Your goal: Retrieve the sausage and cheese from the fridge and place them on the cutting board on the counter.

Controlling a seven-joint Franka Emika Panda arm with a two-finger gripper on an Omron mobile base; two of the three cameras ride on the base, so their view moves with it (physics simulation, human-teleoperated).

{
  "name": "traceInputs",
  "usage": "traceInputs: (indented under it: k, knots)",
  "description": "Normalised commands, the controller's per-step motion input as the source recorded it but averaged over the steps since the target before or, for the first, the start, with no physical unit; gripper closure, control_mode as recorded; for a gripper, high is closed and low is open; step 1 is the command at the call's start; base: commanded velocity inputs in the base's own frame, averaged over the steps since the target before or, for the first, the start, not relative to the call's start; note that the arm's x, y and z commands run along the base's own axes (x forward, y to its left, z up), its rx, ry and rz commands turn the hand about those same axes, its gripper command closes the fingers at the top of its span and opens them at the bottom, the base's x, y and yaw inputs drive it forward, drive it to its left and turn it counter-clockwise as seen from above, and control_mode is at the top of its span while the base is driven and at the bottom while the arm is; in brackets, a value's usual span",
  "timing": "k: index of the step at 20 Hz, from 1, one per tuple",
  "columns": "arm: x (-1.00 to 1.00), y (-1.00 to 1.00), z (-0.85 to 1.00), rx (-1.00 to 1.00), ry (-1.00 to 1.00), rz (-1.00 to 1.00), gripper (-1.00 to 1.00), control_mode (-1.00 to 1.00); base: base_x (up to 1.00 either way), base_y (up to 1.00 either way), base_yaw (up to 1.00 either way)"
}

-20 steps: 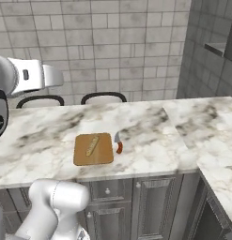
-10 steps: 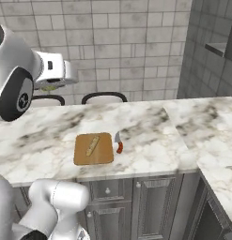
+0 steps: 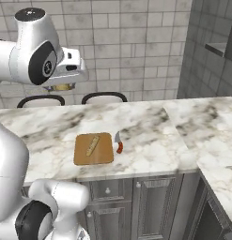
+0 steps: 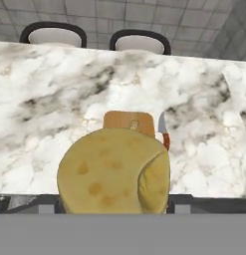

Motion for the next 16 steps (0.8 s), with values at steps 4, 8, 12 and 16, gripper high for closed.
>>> traceInputs:
  k: [4,8,12,16]
  knots:
    - [0.75,0.17,-1.0,-0.16,0.0,0.12,1.0,-1.0,0.0,0.0,0.0]
    - [0.66,0.31,-1.0,-0.13,0.0,0.12,1.0,-1.0,0.0,0.0,0.0]
    - [0.64,0.32,-0.93,-0.06,0.0,0.12,1.0,-1.0,0.0,0.0,0.0]
    - [0.73,0.06,-0.56,0.0,0.0,0.07,1.0,-1.0,0.0,0.0,0.0]
